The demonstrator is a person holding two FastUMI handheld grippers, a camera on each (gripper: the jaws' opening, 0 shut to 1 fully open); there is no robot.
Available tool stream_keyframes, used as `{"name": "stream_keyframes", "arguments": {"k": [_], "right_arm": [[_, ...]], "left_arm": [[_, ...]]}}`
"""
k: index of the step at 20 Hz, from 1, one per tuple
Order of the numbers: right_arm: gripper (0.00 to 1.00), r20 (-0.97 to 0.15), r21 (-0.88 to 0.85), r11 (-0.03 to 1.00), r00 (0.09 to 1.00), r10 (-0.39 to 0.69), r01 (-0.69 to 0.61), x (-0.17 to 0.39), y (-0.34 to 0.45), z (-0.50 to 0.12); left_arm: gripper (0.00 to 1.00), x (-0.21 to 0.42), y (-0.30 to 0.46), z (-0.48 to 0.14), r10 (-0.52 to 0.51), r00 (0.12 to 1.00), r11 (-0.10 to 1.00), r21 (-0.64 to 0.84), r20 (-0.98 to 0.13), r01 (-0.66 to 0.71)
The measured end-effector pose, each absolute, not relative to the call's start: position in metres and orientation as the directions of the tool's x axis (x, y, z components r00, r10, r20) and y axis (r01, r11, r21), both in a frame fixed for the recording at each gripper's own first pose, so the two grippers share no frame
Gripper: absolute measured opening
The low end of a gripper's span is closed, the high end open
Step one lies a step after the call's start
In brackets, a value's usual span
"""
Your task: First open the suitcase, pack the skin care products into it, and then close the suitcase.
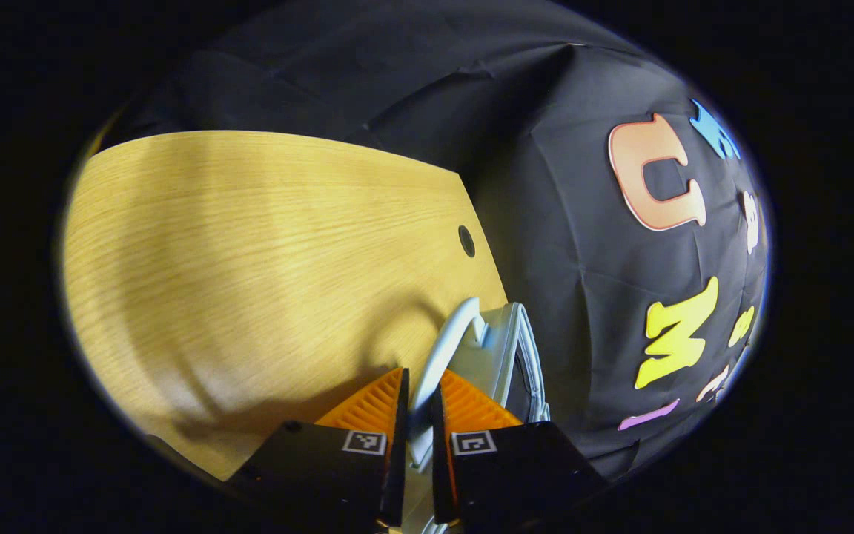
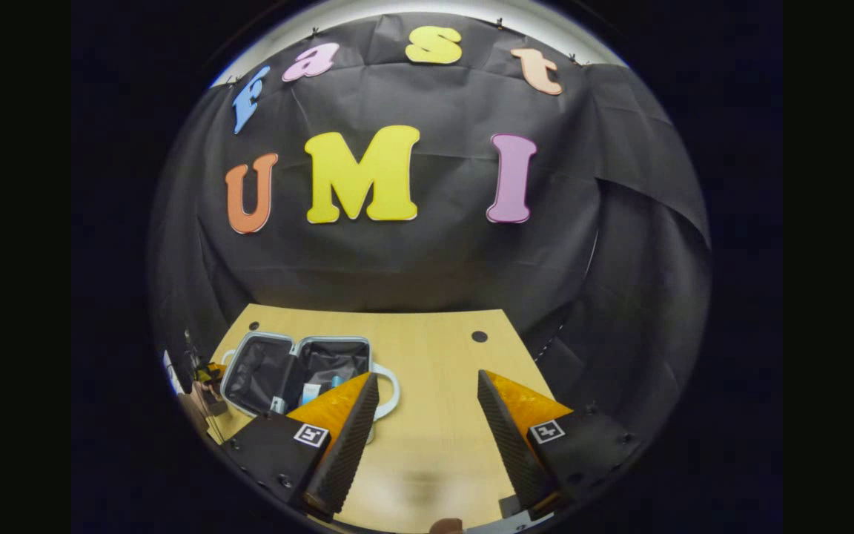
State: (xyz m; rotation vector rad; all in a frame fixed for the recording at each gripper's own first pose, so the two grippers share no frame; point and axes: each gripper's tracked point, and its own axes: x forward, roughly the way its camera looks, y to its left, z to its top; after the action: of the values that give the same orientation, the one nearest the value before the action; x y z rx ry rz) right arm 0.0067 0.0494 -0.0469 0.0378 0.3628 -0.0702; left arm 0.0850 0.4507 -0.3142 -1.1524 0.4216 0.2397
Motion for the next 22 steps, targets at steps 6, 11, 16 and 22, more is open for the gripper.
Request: {"name": "stream_keyframes", "arguments": {"k": [6,11,16,22], "right_arm": [[0.8,-0.304,0.046,0.997,0.952,-0.047,0.064,-0.003,0.036,-0.033],[0.78,-0.273,0.087,0.996,0.962,-0.002,0.026,0.005,0.028,-0.025],[0.8,-0.249,0.104,0.994,0.967,0.062,-0.037,0.016,0.01,-0.015],[0.8,-0.233,0.139,0.982,0.959,0.161,-0.131,0.031,-0.014,-0.015]], "left_arm": [[0.04,0.09,0.45,-0.277,-0.029,0.895,0.539,-0.762,-0.444,-0.36],[0.04,0.095,0.437,-0.208,0.058,0.909,0.737,-0.596,-0.414,-0.318],[0.03,0.091,0.4,-0.136,0.173,0.919,0.875,-0.373,-0.356,-0.309],[0.03,0.091,0.314,-0.073,0.294,0.917,0.942,-0.081,-0.27,-0.326]]}}
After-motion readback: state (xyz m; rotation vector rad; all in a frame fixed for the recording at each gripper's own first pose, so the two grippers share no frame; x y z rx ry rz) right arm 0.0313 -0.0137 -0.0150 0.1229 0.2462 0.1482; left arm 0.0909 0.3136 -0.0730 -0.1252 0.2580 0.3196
